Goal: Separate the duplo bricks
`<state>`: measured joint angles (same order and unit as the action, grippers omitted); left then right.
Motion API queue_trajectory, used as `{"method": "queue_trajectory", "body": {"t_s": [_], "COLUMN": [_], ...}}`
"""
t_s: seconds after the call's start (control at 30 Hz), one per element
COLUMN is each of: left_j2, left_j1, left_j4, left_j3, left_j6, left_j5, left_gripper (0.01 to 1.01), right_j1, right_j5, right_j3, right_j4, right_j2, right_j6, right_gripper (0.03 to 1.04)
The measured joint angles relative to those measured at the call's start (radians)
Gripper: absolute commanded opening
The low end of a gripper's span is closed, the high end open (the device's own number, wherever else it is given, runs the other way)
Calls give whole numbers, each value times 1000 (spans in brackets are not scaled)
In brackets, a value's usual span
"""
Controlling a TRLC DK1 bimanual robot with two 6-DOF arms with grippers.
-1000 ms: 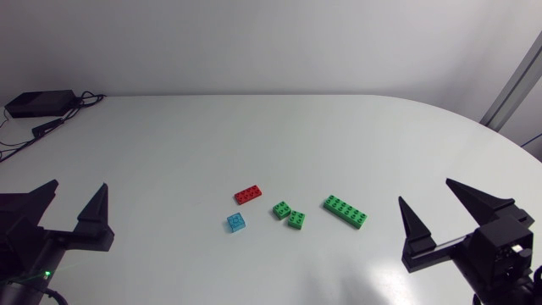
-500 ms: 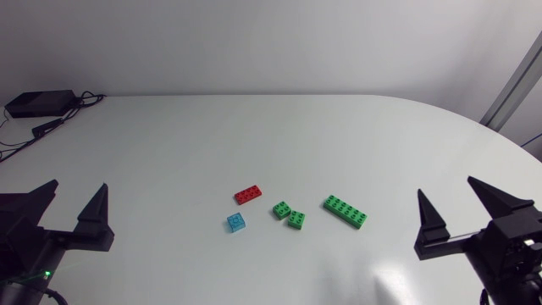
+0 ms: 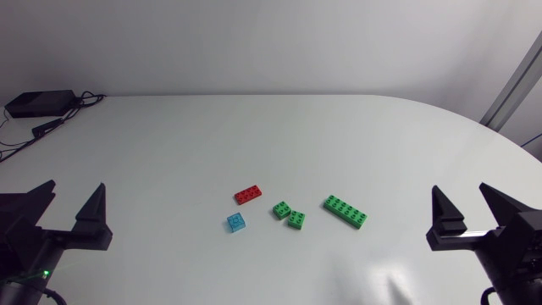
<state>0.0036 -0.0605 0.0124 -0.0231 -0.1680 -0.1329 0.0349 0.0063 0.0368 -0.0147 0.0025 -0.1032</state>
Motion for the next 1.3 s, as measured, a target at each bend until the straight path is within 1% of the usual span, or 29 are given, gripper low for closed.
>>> {"method": "queue_trajectory", "body": {"t_s": [0.1,0.33,0.63,1.1,1.3], "left_j2": [0,0,2,2,2], "left_j1": [23,47,80,87,87], "left_j4": [0,0,0,10,13], "left_j3": [0,0,0,0,0], "left_j6": [0,9,65,51,19], "left_j5": [0,0,0,34,41], "left_gripper": [987,987,987,987,987], "right_j1": [0,-1,-7,-16,-15], "right_j5": [-1,-7,-7,-7,-7], "right_j3": [0,0,0,0,0], "right_j4": [0,0,0,0,0], "right_j2": [0,0,0,0,0], "right_j6": [3,14,15,18,18], "right_gripper": [995,993,995,995,995]}}
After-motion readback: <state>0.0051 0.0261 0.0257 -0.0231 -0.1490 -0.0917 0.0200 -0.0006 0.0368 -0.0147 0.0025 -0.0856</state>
